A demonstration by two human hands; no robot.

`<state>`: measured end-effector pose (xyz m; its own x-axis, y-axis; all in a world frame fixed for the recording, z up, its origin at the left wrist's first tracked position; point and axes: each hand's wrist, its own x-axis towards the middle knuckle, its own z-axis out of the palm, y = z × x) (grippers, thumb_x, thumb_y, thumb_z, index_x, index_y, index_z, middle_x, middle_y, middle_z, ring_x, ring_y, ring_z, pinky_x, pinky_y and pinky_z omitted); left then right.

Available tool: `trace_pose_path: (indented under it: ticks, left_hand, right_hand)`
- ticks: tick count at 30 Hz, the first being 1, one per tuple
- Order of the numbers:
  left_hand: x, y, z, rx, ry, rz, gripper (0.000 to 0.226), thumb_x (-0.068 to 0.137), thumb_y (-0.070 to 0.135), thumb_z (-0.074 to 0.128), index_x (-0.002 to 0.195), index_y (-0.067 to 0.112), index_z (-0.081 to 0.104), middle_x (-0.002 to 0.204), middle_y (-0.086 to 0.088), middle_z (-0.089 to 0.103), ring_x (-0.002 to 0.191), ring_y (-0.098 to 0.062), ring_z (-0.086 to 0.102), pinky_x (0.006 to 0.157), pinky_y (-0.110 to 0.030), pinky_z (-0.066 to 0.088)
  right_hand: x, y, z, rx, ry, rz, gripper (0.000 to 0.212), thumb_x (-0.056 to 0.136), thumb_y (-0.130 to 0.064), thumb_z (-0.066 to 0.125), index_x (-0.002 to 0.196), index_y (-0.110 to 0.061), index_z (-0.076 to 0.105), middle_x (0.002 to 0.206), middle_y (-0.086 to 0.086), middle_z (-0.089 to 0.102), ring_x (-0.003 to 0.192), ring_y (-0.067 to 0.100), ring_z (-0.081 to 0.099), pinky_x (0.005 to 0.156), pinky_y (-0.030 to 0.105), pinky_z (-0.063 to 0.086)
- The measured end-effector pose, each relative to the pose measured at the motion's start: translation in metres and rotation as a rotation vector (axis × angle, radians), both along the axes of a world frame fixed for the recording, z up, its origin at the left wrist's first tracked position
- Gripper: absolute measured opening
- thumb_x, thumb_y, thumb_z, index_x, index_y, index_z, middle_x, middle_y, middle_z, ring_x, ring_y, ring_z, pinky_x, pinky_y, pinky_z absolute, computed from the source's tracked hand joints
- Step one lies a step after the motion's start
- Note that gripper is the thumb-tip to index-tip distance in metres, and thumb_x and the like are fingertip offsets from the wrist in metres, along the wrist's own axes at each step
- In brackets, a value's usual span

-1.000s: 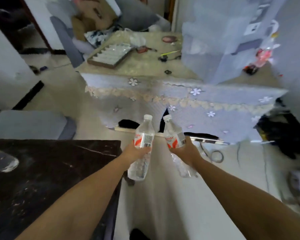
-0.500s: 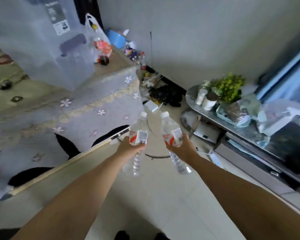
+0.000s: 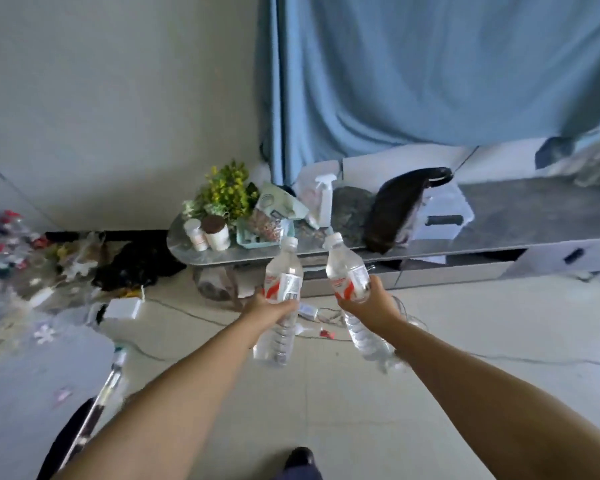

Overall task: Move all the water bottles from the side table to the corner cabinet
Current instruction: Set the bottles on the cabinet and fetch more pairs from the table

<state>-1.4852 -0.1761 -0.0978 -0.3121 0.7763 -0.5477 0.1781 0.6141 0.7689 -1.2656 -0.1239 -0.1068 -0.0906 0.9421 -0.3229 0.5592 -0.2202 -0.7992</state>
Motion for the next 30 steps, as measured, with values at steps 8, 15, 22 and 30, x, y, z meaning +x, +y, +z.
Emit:
trace_pose_path:
  ticks: [8, 15, 22, 30]
  left_hand:
    - [0.111, 0.125, 0.006, 0.038, -0.028, -0.405, 0.054, 0.074, 0.026, 0.080, 0.122, 0.015, 0.058, 0.113, -0.007, 0.067, 0.095, -0.021, 0.064, 0.083, -0.032, 0.050]
    - [0.234, 0.159, -0.011, -0.014, -0.026, -0.660, 0.066, 0.071, 0.033, 0.082, 0.127, 0.012, 0.053, 0.117, -0.010, 0.066, 0.104, -0.029, 0.064, 0.099, -0.045, 0.049]
    - [0.399, 0.170, -0.029, 0.017, -0.057, -0.797, 0.065, 0.067, 0.031, 0.084, 0.122, 0.015, 0.053, 0.111, -0.006, 0.066, 0.105, -0.029, 0.064, 0.098, -0.049, 0.050]
    - [0.567, 0.170, -0.019, 0.043, -0.086, -0.797, 0.056, 0.069, 0.032, 0.082, 0.111, 0.014, 0.051, 0.103, -0.007, 0.066, 0.084, -0.022, 0.066, 0.069, -0.029, 0.054]
  right_hand:
    - [0.106, 0.027, 0.009, 0.020, 0.171, -0.462, 0.057, 0.074, -0.029, 0.081, 0.113, -0.017, 0.043, 0.106, 0.007, 0.061, 0.093, 0.023, 0.063, 0.087, 0.046, 0.055]
    - [0.213, 0.002, 0.012, 0.046, 0.210, -0.697, 0.055, 0.080, -0.020, 0.078, 0.120, -0.013, 0.040, 0.107, 0.004, 0.058, 0.088, 0.017, 0.059, 0.070, 0.024, 0.048]
    - [0.362, -0.012, 0.011, 0.032, 0.110, -0.813, 0.056, 0.079, -0.029, 0.078, 0.120, -0.012, 0.045, 0.108, 0.007, 0.061, 0.099, 0.025, 0.060, 0.091, 0.042, 0.050]
    - [0.522, -0.004, 0.027, 0.038, 0.036, -0.803, 0.054, 0.075, -0.041, 0.078, 0.115, -0.020, 0.047, 0.103, 0.001, 0.064, 0.094, 0.023, 0.063, 0.089, 0.042, 0.051]
